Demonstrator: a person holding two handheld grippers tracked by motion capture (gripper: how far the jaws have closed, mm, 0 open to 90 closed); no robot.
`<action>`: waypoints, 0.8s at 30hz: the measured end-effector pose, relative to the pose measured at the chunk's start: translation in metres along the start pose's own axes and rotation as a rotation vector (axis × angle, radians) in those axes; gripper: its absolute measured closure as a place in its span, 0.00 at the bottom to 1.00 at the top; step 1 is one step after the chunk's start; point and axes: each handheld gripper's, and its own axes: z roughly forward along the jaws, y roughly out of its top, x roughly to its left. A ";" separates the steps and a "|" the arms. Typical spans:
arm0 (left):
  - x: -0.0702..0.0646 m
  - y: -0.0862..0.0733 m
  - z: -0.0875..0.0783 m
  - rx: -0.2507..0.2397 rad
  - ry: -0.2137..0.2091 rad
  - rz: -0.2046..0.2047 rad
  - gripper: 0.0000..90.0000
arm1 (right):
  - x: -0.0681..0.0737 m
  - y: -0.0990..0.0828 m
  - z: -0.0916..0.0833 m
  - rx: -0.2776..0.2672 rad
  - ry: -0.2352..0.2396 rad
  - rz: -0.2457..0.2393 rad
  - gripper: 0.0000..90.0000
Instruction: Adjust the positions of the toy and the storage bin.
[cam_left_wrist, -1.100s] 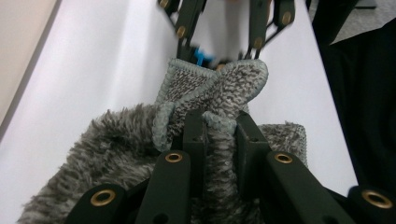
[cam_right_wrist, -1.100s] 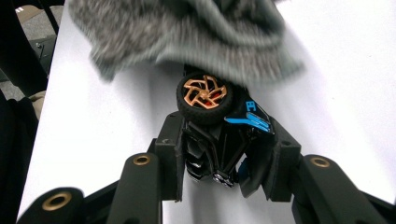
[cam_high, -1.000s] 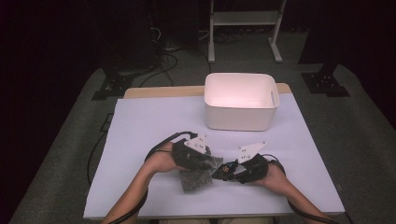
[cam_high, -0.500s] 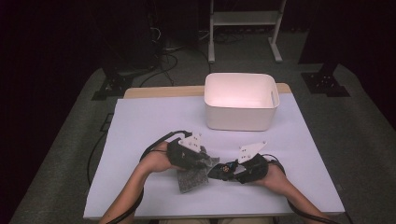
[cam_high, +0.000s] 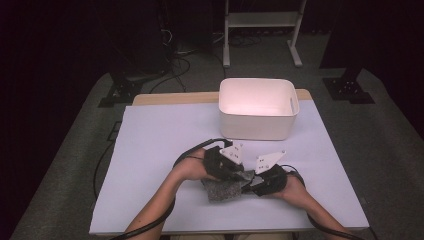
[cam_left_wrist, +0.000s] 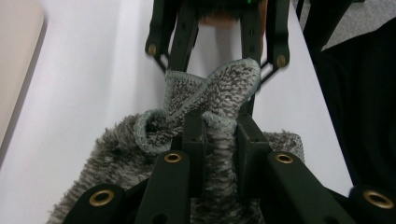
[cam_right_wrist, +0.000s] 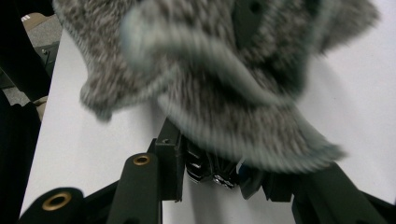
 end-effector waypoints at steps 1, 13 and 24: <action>0.000 0.002 0.002 -0.001 -0.004 -0.004 0.86 | 0.000 0.000 0.000 0.000 0.000 0.000 0.63; 0.002 -0.005 0.003 0.016 -0.012 -0.017 0.86 | 0.002 0.000 0.000 0.006 -0.012 -0.019 0.63; -0.004 -0.034 -0.021 0.019 0.032 -0.066 0.85 | 0.003 0.000 0.003 0.018 -0.020 -0.031 0.63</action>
